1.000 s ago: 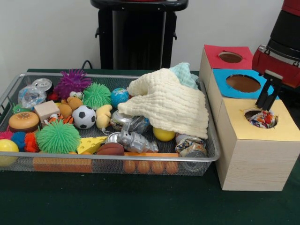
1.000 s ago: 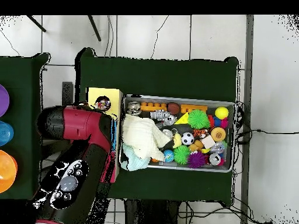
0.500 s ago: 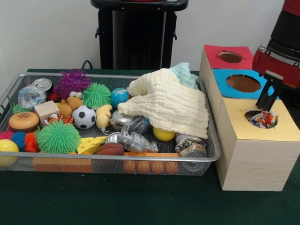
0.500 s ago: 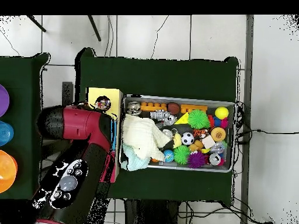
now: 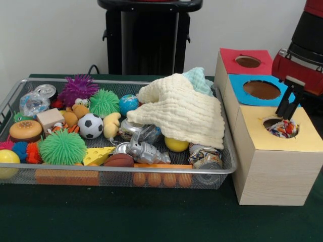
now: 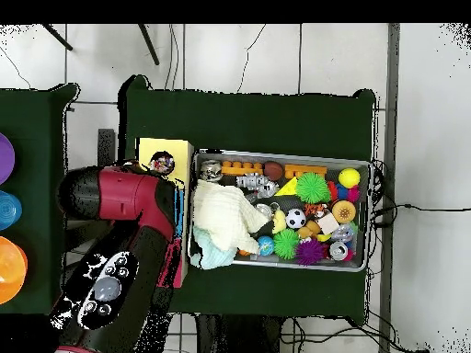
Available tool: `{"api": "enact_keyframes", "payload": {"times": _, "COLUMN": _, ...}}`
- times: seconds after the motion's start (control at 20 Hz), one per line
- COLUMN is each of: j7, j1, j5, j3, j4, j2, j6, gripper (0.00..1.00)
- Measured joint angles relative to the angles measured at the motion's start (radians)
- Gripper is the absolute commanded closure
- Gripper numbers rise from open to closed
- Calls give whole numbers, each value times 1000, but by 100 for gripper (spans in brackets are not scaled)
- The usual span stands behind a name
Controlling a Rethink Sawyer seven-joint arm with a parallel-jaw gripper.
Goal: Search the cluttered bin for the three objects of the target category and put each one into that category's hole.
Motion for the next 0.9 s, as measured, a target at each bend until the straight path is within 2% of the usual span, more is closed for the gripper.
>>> {"api": "enact_keyframes", "payload": {"times": 0.9, "j7": 0, "j1": 2, "j5": -2, "j3": -2, "j4": -20, "j2": 8, "j6": 0, "gripper": 100}}
